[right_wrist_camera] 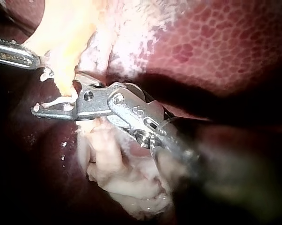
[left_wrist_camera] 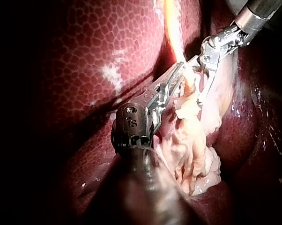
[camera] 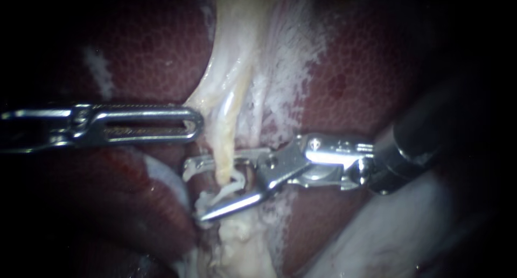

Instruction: Clipping third clip left tube

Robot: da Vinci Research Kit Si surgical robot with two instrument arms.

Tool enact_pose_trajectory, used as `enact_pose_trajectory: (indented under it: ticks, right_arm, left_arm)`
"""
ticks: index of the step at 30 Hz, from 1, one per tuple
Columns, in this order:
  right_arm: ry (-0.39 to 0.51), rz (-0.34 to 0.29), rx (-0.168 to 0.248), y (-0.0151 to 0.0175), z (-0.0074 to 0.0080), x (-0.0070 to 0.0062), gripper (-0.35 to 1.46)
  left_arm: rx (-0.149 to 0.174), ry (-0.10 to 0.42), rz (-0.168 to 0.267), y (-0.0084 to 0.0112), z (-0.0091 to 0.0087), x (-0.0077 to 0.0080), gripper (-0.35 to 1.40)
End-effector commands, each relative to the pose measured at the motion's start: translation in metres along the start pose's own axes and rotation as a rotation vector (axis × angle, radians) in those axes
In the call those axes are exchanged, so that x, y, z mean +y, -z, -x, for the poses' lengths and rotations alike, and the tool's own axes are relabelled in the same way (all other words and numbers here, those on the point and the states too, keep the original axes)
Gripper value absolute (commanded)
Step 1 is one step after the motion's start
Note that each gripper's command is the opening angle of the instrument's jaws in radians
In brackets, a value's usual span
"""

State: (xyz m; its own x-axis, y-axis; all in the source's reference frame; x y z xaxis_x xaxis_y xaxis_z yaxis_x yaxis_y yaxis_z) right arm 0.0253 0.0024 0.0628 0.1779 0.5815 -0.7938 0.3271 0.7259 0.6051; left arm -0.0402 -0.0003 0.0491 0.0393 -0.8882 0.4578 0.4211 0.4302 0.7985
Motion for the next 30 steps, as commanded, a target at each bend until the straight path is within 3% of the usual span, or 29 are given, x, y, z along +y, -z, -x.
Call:
enact_pose_trajectory:
  ticks: [1, 9, 11, 14, 15, 20, 30]
  right_arm:
    - [-0.002, 0.007, 0.003, 0.0003, -0.0004, 0.0000, 0.53]
    - [-0.005, 0.015, 0.005, 0.0006, -0.0009, 0.0001, 0.51]
    - [-0.004, 0.022, 0.005, 0.0006, -0.0009, 0.0001, 0.44]
    - [-0.120, 0.021, 0.013, 0.0010, -0.0003, 0.0002, -0.21]
    - [-0.138, 0.023, 0.014, 0.0011, -0.0002, 0.0005, -0.35]
    - [-0.138, 0.026, 0.014, 0.0017, 0.0002, 0.0015, -0.35]
    - [-0.141, 0.025, 0.013, 0.0016, 0.0007, 0.0013, -0.35]
  left_arm:
    - [0.000, 0.000, 0.000, 0.0000, 0.0000, 0.0000, -0.35]
    - [0.000, 0.000, 0.001, 0.0000, 0.0000, 0.0000, -0.35]
    - [0.000, 0.000, 0.001, -0.0001, 0.0000, 0.0000, -0.35]
    - [0.000, 0.000, 0.000, -0.0001, 0.0000, 0.0000, -0.35]
    - [0.000, 0.000, 0.000, -0.0001, 0.0000, 0.0000, -0.35]
    - [0.000, -0.001, 0.001, -0.0001, -0.0001, 0.0001, -0.35]
    - [0.000, -0.001, 0.000, -0.0002, -0.0001, 0.0001, -0.35]
